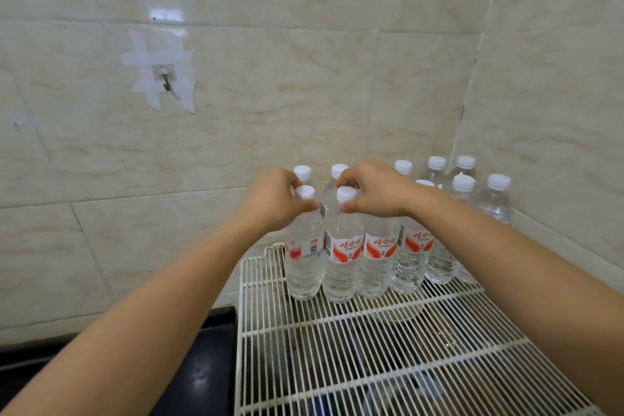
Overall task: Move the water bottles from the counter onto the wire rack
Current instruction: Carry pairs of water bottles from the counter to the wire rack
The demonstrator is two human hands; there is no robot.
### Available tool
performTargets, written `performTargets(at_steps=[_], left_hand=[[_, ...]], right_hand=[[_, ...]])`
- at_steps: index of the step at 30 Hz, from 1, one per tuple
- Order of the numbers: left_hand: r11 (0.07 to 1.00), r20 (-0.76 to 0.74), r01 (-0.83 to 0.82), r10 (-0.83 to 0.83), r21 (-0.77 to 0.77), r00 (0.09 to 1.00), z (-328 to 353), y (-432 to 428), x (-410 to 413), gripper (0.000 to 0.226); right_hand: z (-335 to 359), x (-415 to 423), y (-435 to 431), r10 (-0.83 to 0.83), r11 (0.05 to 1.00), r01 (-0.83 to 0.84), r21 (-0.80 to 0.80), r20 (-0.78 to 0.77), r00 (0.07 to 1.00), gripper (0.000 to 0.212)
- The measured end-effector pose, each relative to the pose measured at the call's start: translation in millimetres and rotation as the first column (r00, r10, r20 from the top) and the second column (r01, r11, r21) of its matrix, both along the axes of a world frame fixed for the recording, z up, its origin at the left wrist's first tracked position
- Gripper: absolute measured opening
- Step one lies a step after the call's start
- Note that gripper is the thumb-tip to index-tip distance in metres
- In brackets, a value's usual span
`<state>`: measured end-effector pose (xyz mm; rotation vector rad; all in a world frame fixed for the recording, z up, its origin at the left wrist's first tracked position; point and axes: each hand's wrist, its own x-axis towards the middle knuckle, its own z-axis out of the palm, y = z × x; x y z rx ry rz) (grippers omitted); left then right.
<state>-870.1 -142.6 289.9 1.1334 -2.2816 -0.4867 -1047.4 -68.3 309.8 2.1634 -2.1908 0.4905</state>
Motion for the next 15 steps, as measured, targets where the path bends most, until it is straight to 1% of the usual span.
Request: performTargets(at_steps=[2, 4, 6, 9, 11, 12, 13, 15], left_hand=[[0.996, -0.018, -0.04, 0.039, -0.083, 0.999, -4, 2, -4, 0.036], [0.992, -0.061, -0.08, 0.074, -0.101, 0.995, -8, 5, -8, 0.04], [0.982, -0.075, -0.131, 0.122, -0.133, 0.99, -12, 7, -10, 0.044], [0.972, -0.063, -0.172, 0.163, -0.161, 0.985, -14, 9, -13, 0.042], [0.972, -0.055, -0.167, 0.16, -0.164, 0.986, -15, 8, -13, 0.041], [0.981, -0.065, -0.136, 0.128, -0.136, 0.99, -16, 7, -12, 0.039], [0.994, -0.096, -0.076, 0.069, -0.076, 0.993, -17, 5, -9, 0.037], [0.991, -0.202, 0.099, -0.079, 0.088, 0.976, -19, 2, 0, 0.041]], right_hand=[[0, -1, 2, -0.004, 1.0, 0.004, -0.005, -0.003, 1.0, 0.017], [-1, -3, 3, -0.005, 1.0, 0.005, -0.006, 0.017, 1.0, 0.014], [-1, -1, 4, -0.004, 1.0, 0.005, -0.007, 0.046, 0.999, 0.016], [-1, 2, 4, -0.002, 1.0, 0.002, -0.03, 0.004, 1.0, 0.016], [-1, 2, 4, -0.009, 0.999, 0.008, -0.039, -0.031, 0.999, 0.014], [-1, 2, 5, -0.01, 0.999, 0.008, -0.034, -0.05, 0.999, 0.011], [-1, 1, 6, -0.011, 1.0, 0.009, -0.028, -0.07, 0.998, 0.011], [-2, -1, 8, -0.013, 1.0, 0.011, -0.014, -0.114, 0.993, 0.013]])
